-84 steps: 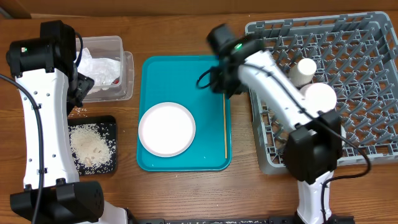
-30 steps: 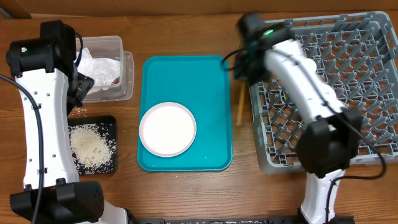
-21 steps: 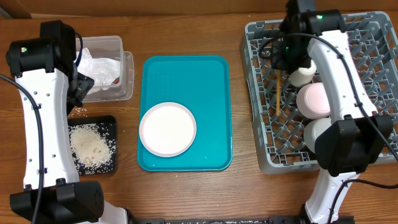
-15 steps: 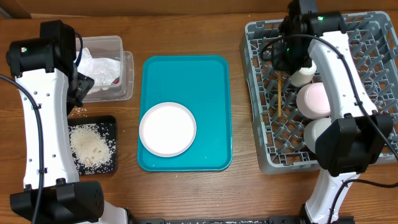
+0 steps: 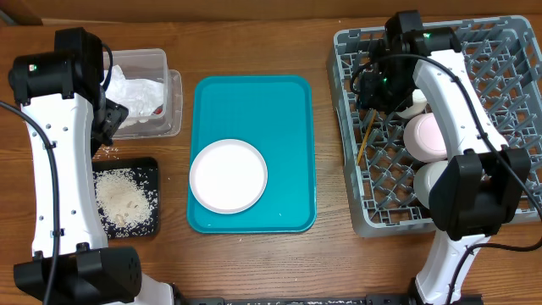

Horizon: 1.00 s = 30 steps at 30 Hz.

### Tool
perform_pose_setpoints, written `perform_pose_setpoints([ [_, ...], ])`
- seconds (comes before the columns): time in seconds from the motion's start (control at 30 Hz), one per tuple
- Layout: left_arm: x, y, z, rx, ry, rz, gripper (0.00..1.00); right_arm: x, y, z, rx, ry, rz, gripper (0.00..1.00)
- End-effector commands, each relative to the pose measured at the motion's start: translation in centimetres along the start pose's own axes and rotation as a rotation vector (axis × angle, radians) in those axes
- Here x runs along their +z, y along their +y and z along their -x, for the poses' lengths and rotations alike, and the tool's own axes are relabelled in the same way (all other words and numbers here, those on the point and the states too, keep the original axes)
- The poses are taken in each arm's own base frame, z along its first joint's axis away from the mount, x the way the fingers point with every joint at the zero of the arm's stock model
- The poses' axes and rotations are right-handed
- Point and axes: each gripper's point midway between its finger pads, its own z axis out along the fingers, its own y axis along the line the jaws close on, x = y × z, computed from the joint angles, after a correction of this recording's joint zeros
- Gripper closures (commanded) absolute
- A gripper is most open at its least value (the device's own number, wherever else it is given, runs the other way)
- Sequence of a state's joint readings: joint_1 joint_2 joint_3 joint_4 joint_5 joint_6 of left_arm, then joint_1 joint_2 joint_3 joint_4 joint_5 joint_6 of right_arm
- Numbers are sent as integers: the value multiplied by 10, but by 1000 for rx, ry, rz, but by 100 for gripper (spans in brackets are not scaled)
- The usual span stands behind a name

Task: Sort waste into correct bins and load items into the dishwasher
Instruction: 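Carry the second chopstick into the rack and release it, then move the right gripper left and grip the white plate's rim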

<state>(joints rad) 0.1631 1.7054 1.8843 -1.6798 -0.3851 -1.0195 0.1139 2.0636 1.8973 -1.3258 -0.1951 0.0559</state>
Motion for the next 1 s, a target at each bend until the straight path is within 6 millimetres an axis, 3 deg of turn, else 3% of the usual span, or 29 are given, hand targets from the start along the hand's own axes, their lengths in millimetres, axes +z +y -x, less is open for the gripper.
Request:
perform_pose_setpoints([
  [0.0, -8, -1, 1, -19, -18, -20, 0, -6, 9, 0, 23, -15, 38, 53],
  [0.07, -8, -1, 1, -18, -17, -20, 0, -7, 9, 1, 45, -20, 40, 53],
  [0.2, -8, -1, 1, -18, -18, -20, 0, -14, 20, -3, 68, -17, 87, 64],
  [0.27, -8, -1, 1, -18, -18, -20, 0, -23, 36, -5, 52, -22, 155, 64],
  [0.4, -8, -1, 1, -18, -18, -20, 0, -46, 88, -14, -58, -47, 327, 63],
  [0.47, -8, -1, 1, -18, -18, -20, 0, -50, 113, -18, -125, -61, 360, 59],
  [0.5, -8, -1, 1, -18, -17, -20, 0, -49, 125, -20, -156, -65, 367, 50],
  [0.63, -8, -1, 1, -19, -18, -20, 0, -29, 182, -31, -313, -101, 379, 0],
  [0.8, -8, -1, 1, -18, -18, -20, 0, -2, 239, -55, -471, -131, 424, 0],
  [0.9, -8, -1, 1, -18, -18, -20, 0, 4, 267, -79, -543, -106, 450, 0],
  [0.97, -8, -1, 1, -18, -18, -20, 0, 6, 278, -85, -576, -123, 444, 0],
])
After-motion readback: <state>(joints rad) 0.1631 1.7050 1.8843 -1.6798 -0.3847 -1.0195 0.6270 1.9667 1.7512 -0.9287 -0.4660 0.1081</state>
